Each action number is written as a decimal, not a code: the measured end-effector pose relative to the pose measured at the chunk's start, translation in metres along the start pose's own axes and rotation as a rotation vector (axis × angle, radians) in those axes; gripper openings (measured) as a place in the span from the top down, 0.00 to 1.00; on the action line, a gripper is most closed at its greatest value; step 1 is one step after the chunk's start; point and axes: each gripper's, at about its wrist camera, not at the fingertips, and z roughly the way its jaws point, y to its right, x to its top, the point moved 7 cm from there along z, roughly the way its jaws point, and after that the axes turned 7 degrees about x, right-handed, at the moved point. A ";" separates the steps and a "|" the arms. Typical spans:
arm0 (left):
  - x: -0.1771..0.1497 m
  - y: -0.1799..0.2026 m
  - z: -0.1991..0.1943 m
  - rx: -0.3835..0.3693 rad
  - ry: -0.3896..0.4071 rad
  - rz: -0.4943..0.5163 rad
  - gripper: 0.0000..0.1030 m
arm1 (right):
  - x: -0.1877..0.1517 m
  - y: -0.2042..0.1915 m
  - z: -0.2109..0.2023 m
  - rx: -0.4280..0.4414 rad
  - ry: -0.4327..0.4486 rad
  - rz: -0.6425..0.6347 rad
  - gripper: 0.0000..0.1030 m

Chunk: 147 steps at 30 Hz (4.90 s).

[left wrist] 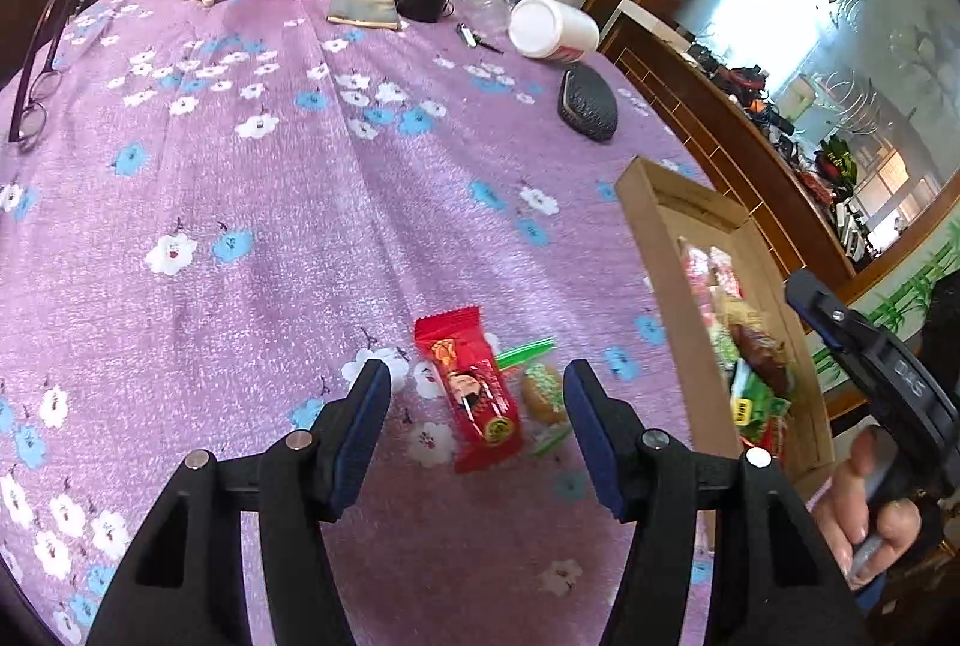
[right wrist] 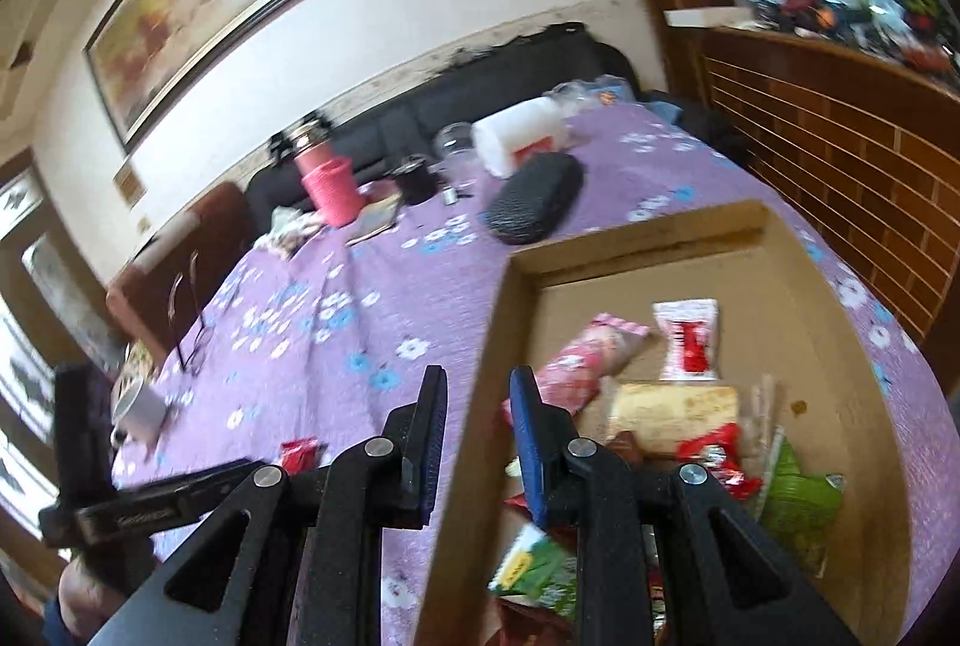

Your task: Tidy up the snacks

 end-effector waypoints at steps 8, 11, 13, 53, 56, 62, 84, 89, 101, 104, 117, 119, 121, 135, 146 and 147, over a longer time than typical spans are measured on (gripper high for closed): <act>-0.007 0.003 0.019 0.115 0.046 0.129 0.52 | -0.030 -0.050 0.027 0.146 -0.138 -0.100 0.77; -0.003 -0.009 0.017 0.131 0.066 0.141 0.62 | -0.045 -0.073 0.040 0.171 -0.218 -0.120 0.77; -0.001 -0.017 0.016 0.121 0.067 0.128 0.65 | -0.055 -0.082 0.049 0.165 -0.280 -0.104 0.77; -0.003 0.005 -0.005 0.101 0.152 0.208 0.73 | -0.042 -0.087 0.083 0.019 -0.158 -0.123 0.78; -0.004 0.012 -0.006 0.116 0.167 0.240 0.73 | -0.041 -0.090 0.081 0.005 -0.134 -0.148 0.78; -0.008 0.021 -0.007 0.151 0.186 0.301 0.73 | -0.041 -0.090 0.082 -0.018 -0.107 -0.160 0.78; -0.003 0.020 -0.031 0.179 0.267 0.317 0.72 | -0.050 -0.084 0.043 -0.064 -0.058 -0.080 0.78; -0.004 0.023 -0.035 0.180 0.278 0.325 0.72 | -0.052 -0.080 0.033 -0.052 -0.036 -0.056 0.78; -0.007 0.029 -0.036 0.212 0.304 0.350 0.72 | -0.055 -0.055 0.001 -0.076 0.029 -0.003 0.78; -0.009 0.031 -0.035 0.216 0.303 0.357 0.72 | -0.056 -0.043 -0.010 -0.092 0.046 0.015 0.78; -0.012 0.036 -0.040 0.232 0.326 0.372 0.72 | -0.056 0.008 -0.040 -0.159 0.102 0.097 0.78; -0.013 0.038 -0.042 0.232 0.328 0.374 0.72 | -0.056 0.013 -0.042 -0.147 0.112 0.121 0.78; -0.015 0.040 -0.042 0.238 0.333 0.384 0.72 | -0.055 0.015 -0.043 -0.140 0.114 0.128 0.78; -0.021 0.104 -0.053 0.159 0.347 0.457 0.72 | -0.053 0.036 -0.063 -0.141 0.164 0.160 0.78; -0.015 0.160 -0.061 -0.088 0.304 0.416 0.72 | -0.055 0.070 -0.083 -0.111 0.205 0.272 0.78; -0.014 0.161 -0.061 -0.117 0.294 0.399 0.72 | -0.055 0.070 -0.083 -0.109 0.207 0.273 0.78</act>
